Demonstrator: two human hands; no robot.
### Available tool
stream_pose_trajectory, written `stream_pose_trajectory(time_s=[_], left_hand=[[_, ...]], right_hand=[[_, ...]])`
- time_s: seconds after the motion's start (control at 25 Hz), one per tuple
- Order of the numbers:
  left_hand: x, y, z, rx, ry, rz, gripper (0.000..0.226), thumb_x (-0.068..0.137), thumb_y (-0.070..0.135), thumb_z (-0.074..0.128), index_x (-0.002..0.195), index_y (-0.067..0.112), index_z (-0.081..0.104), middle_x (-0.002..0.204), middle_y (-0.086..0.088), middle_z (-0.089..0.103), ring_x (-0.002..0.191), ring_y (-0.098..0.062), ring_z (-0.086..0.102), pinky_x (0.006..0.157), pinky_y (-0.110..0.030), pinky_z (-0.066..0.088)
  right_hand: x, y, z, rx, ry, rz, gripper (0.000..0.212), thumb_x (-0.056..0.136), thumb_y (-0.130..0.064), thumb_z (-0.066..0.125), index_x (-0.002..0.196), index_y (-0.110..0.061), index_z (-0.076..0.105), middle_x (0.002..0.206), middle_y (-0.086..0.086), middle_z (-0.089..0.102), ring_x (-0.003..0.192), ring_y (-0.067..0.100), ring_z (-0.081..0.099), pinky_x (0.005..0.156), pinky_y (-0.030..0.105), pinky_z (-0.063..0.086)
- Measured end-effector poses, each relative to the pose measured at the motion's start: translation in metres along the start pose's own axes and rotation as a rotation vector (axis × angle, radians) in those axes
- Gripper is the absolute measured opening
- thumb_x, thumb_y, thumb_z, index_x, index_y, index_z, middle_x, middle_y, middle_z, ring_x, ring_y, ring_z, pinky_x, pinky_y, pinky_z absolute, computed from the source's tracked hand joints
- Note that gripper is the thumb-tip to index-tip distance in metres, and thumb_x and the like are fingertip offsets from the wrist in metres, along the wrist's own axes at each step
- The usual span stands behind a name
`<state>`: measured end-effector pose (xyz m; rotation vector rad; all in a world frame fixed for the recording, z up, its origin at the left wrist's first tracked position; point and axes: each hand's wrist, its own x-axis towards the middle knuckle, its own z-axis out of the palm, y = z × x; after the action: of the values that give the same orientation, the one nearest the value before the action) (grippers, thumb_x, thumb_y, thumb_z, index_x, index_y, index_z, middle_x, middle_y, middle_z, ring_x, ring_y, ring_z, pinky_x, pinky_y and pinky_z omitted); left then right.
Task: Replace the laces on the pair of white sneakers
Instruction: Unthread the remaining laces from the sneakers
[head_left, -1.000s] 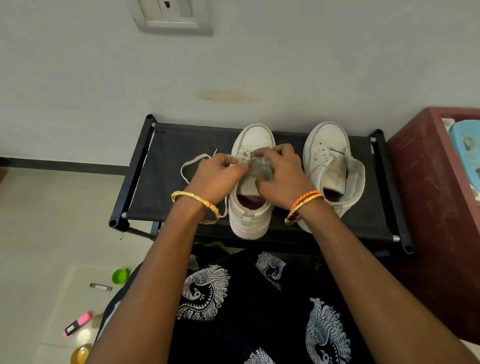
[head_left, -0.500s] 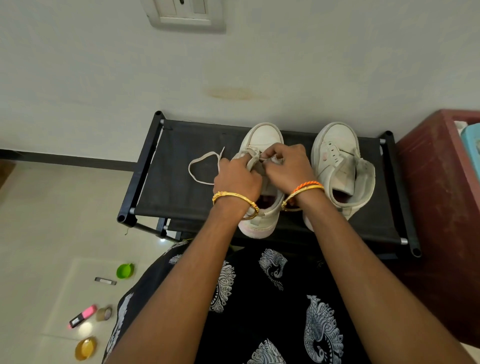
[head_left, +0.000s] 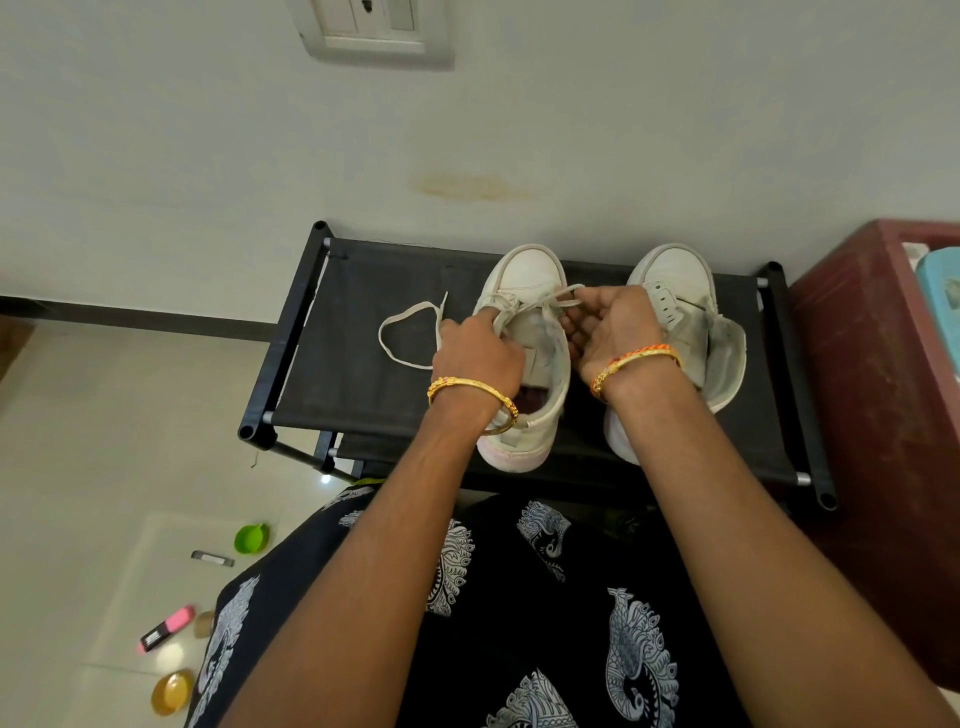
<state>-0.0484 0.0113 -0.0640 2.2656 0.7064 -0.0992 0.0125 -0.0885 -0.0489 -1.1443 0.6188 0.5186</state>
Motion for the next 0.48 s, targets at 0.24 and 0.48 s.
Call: stream_pose_trajectory(time_s=[0.24,0.48], left_hand=[[-0.001,0.0,-0.001,-0.016,-0.005,0.021,0.033,0.088,0.012,0.042,0.113,0.018,0.062,0.11,-0.017,0.056,0.089,-0.033,0.055,0.073,-0.036,0.043],[-0.004,0.002,-0.003,-0.016,-0.006,0.022,0.033,0.086,0.009,0.044,0.111,0.018,0.063,0.109,-0.016,0.057,0.079,-0.026,0.05,0.07,-0.031,0.041]], right_hand=[[-0.018,0.007,0.001,-1.319,0.048,-0.75,0.013,0.084,-0.031,0.061,0.093,-0.025,0.068,0.102,0.002,0.05,0.101,0.018,0.042,0.089,0.03,0.036],[-0.002,0.022,0.001,-1.33,-0.01,-0.667,0.02,0.091,-0.021,0.057,0.108,-0.023,0.068,0.124,0.009,0.041,0.119,0.026,0.037,0.101,0.04,0.037]])
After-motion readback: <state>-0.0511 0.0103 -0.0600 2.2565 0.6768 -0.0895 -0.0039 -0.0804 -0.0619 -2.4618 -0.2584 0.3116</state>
